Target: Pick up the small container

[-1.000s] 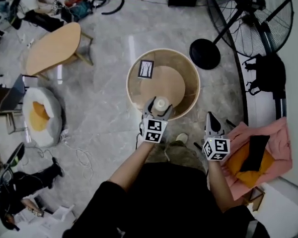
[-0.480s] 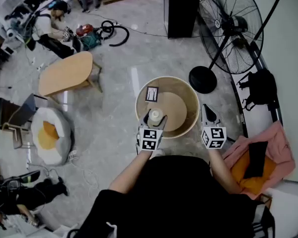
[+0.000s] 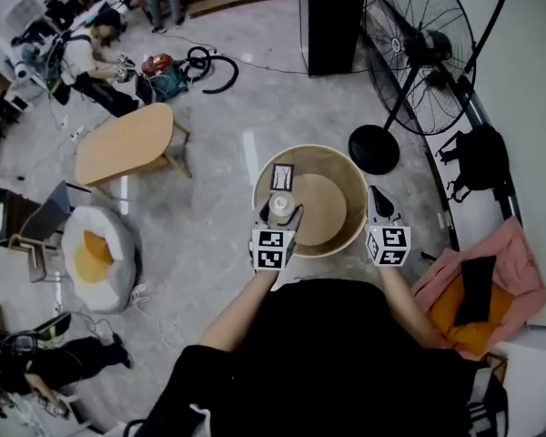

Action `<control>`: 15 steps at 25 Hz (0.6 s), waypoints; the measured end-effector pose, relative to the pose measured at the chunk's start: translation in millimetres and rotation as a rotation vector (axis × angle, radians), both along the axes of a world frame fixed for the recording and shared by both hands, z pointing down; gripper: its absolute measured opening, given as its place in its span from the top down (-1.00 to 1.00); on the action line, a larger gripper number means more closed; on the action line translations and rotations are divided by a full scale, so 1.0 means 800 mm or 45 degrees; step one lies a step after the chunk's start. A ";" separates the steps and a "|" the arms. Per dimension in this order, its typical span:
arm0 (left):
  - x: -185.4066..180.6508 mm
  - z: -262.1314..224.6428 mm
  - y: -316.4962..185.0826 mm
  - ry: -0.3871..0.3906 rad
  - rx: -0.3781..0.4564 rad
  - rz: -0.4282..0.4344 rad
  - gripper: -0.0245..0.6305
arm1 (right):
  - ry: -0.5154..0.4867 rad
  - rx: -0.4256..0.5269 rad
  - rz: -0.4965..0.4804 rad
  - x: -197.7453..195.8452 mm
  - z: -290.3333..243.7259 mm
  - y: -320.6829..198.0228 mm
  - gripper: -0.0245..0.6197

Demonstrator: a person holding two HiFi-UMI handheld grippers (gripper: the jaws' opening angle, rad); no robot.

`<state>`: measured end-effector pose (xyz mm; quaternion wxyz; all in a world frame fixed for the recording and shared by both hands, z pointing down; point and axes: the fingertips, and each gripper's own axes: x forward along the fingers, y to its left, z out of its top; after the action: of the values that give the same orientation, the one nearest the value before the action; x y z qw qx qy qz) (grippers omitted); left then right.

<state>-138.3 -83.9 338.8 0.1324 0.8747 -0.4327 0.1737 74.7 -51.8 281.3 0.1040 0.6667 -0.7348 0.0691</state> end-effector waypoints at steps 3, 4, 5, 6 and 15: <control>0.004 -0.006 -0.002 0.011 0.010 0.008 -0.12 | 0.006 -0.007 0.026 0.007 -0.001 0.000 0.86; 0.006 -0.007 -0.003 0.015 0.013 0.010 -0.12 | 0.009 -0.010 0.030 0.010 0.000 0.000 0.86; 0.008 -0.009 -0.004 0.018 0.016 0.013 -0.12 | 0.013 -0.013 0.031 0.012 0.002 0.001 0.86; 0.009 -0.010 -0.005 0.021 0.019 0.016 -0.12 | 0.017 -0.015 0.030 0.012 0.004 0.001 0.86; 0.007 -0.009 -0.005 0.048 0.015 0.015 -0.12 | 0.033 -0.020 0.037 0.006 0.010 0.007 0.86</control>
<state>-133.0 -88.1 331.5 0.1345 0.8811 -0.4260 0.1555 79.4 -46.3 289.1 0.1178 0.6772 -0.7232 0.0676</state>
